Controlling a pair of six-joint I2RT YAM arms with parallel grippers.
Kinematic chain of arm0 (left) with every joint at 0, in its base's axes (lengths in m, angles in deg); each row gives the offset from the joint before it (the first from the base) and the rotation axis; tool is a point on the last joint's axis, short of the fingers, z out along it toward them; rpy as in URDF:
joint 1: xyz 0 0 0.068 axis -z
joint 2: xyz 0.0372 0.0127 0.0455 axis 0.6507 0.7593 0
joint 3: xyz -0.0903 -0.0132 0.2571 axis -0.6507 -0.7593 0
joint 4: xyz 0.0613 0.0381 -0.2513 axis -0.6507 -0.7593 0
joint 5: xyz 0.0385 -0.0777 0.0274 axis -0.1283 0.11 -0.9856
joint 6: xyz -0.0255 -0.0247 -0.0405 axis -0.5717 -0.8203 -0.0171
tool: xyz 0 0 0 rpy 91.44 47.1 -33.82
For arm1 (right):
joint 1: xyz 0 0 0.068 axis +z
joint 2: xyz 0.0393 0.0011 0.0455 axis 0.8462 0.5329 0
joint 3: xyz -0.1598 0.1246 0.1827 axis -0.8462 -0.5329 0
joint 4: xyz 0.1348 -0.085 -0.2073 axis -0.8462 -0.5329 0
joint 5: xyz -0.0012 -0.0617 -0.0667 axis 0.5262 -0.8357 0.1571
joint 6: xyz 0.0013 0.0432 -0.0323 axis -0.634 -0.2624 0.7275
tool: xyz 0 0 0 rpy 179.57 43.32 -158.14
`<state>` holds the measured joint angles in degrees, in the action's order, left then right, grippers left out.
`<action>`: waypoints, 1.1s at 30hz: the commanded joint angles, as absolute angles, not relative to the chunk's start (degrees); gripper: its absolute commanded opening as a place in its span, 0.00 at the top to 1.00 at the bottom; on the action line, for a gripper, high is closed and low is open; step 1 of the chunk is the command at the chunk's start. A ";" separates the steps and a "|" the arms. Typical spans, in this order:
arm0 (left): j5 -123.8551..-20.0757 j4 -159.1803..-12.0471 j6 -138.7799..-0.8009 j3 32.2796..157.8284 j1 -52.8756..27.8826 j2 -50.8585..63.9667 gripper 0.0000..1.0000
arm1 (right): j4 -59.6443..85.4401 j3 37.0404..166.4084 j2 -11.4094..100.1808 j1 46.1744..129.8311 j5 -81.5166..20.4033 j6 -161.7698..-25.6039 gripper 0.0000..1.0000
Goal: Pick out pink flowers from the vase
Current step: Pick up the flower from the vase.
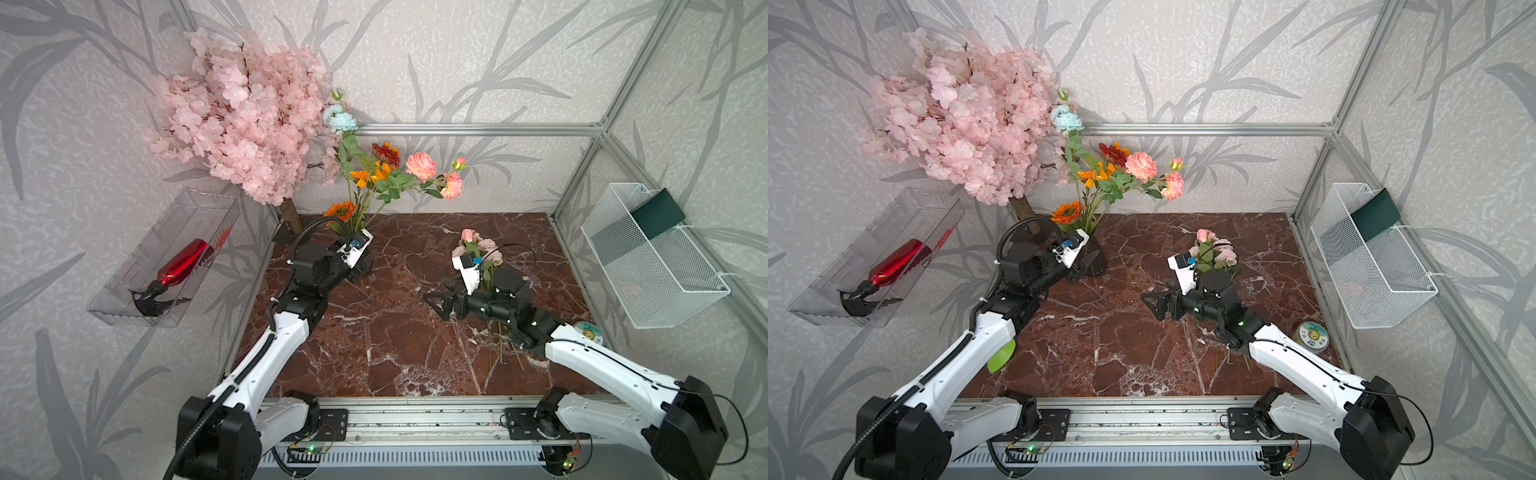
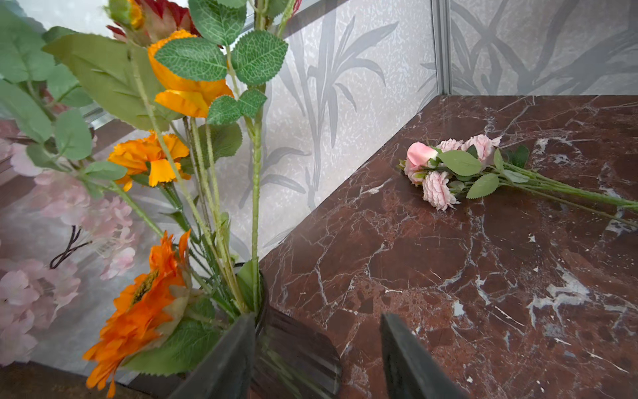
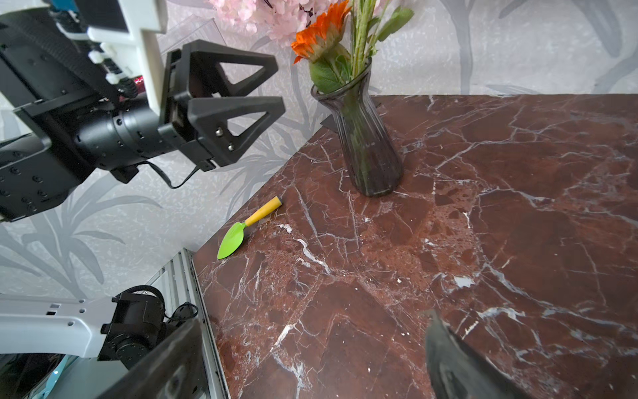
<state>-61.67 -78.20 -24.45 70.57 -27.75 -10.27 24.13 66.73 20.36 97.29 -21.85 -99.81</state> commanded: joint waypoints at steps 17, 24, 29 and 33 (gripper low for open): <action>-69.62 -66.52 -20.04 82.65 -27.94 6.59 0.58 | 34.83 66.65 24.49 102.36 -26.78 -99.91 0.01; -69.21 -65.94 -21.25 84.61 -27.77 9.38 0.63 | 34.21 66.68 25.04 102.36 -26.62 -99.85 0.01; -69.17 -65.72 -21.37 85.27 -27.19 10.42 0.64 | 33.26 66.89 25.21 102.36 -26.73 -99.38 0.01; -69.35 -66.18 -21.54 86.18 -26.99 11.33 0.64 | 32.95 66.93 25.30 102.37 -26.62 -99.43 0.01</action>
<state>-69.17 -67.66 -21.72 83.79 -27.32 10.76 32.85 66.20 25.08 102.16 -26.24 -100.12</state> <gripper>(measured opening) 0.357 0.990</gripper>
